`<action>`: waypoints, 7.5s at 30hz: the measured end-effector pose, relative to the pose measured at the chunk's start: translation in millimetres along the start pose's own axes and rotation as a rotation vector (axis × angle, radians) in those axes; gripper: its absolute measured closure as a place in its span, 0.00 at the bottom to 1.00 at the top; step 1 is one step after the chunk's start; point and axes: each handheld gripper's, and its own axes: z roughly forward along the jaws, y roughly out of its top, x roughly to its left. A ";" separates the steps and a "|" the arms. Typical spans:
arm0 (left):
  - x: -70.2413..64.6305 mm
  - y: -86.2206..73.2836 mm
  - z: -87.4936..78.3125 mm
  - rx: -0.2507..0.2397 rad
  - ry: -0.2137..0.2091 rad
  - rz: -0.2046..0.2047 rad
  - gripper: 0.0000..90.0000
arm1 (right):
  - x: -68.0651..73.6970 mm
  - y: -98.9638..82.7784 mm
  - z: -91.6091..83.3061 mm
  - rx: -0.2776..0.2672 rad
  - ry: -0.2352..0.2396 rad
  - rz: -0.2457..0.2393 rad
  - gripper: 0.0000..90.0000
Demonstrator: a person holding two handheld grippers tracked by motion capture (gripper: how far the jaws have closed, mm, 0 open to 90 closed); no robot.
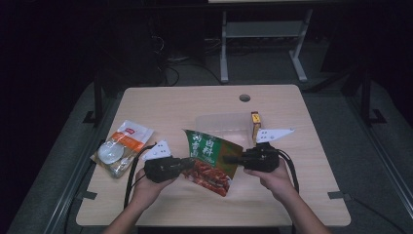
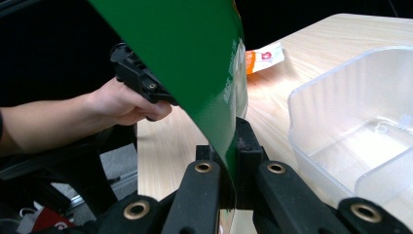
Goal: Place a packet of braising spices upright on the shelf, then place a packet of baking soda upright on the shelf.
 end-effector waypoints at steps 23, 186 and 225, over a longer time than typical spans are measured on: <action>3.5 -16.2 -14.3 0.098 0.028 0.046 0.42 | 12.9 2.6 -24.4 0.044 -0.002 -0.055 1.00; 18.3 -50.9 -8.0 0.292 0.082 0.031 0.14 | -30.0 20.0 -39.9 0.026 -0.603 -0.057 0.46; 21.9 -51.1 -11.5 0.316 0.075 0.021 0.15 | 0.7 -59.3 -13.4 0.323 -0.336 -0.109 0.37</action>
